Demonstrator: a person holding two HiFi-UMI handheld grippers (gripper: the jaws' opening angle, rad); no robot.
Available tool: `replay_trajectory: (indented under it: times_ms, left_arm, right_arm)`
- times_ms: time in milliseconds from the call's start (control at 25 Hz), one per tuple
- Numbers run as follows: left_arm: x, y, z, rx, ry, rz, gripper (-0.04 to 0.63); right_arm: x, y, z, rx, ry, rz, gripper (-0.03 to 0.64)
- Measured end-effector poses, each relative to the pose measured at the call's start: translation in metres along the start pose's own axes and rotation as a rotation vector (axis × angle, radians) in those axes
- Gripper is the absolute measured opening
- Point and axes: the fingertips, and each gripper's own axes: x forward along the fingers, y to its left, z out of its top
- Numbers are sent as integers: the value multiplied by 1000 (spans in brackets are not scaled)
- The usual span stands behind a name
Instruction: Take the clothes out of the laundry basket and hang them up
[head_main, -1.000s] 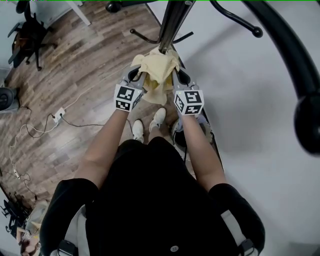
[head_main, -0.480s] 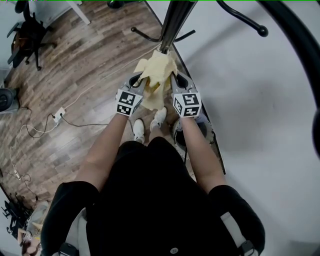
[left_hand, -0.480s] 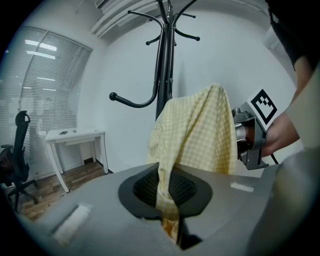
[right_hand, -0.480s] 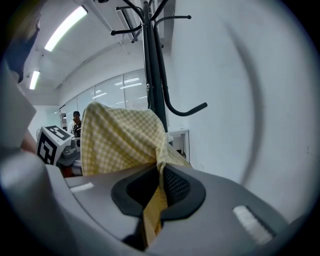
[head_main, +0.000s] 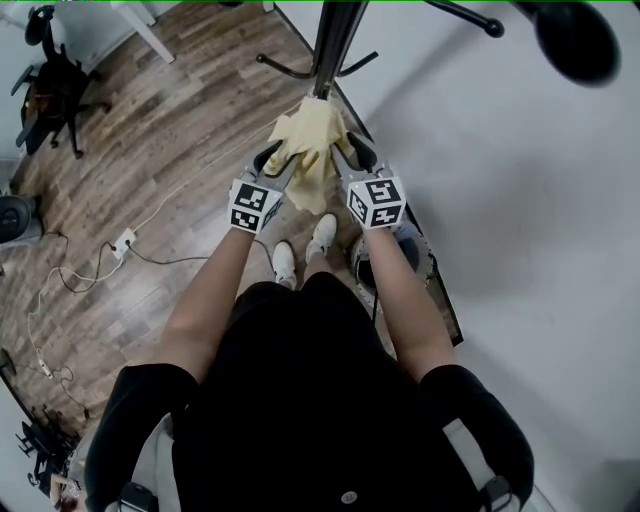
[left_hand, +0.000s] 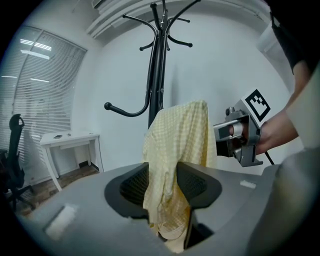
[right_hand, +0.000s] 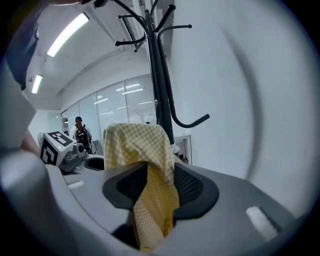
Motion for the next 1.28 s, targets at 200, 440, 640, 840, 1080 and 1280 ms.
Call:
replay_trajectory:
  times_ms: [200, 440, 640, 840, 1080, 1280]
  left_arm:
    - [-17, -3, 11, 7, -16, -8, 181]
    - [-38, 4, 15, 26, -34, 3, 181]
    - [-52, 6, 21, 19, -42, 0, 183]
    - [-75, 0, 45, 30, -84, -26, 183]
    - [-100, -16, 82, 75, -158, -79, 183]
    - [-125, -44, 124, 105, -274, -142, 183]
  right_arm:
    - [-18, 1, 8, -12, -13, -30, 173]
    - [-38, 0, 7, -14, -17, -64, 184]
    - [-51, 2, 11, -21, -29, -82, 187]
    - [-71, 16, 33, -30, -78, -92, 189]
    - [-100, 43, 67, -68, -164, -71, 189]
    - [-135, 74, 93, -97, -222, -45, 181]
